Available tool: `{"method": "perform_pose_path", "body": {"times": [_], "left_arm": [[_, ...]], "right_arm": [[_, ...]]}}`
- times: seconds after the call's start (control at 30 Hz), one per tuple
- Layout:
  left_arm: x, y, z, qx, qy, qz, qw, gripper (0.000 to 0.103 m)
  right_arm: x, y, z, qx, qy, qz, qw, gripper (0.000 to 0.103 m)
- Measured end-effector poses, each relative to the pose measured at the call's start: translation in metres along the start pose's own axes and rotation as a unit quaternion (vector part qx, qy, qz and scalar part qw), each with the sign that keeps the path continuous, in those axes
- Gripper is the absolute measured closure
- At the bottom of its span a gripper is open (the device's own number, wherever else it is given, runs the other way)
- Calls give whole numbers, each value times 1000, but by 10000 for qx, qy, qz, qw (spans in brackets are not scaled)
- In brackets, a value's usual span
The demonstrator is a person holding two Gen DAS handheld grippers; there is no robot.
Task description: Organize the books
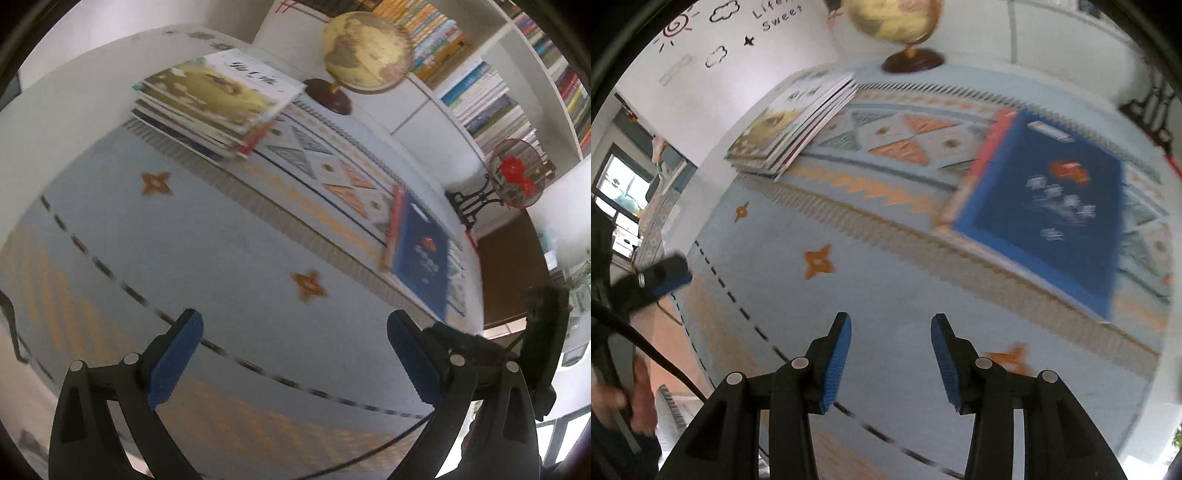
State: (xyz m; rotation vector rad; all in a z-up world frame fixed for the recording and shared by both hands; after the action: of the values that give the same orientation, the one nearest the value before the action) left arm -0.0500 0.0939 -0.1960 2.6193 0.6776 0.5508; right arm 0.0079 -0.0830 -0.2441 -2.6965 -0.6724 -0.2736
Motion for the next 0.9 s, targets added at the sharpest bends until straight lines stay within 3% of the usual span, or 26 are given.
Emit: {"method": "perform_pose_path", "body": {"times": [0.3,0.47,0.63,0.77,0.9], "left_arm": [[-26,112,-34,309,587,758,9949,3],[-14,155,-41,664,920,1346,9844,2],[-4,172,-28,1004,1052,1773,9733,1],[2,170,-4,1224,849,1964,9691,1],[15,168,39,441,75,1961,9796,1]], "right_arm": [[0,45,-94,-482,1197,-569,9900,51],[-2,56,-113,-418,1399,-506,9880,50],[-9,82,-107,-513,1355,-114,9894,47],[-11,114,-95,-783,1218,267,9891,47],[-12,138,-78,-695,868,720,9912,47]]}}
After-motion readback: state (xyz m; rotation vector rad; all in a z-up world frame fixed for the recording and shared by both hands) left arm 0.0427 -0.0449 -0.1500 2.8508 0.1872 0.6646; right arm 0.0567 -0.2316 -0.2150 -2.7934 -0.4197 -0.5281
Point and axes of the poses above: each gripper's, at about its wrist camera, not at the fingertips, and z roughly the way its jaws point, y to its right, x to its top, the point moved 10 cm from there along z, roughly the way its jaws point, and after that the axes turned 6 degrees about -y, right-handed, at the moved point
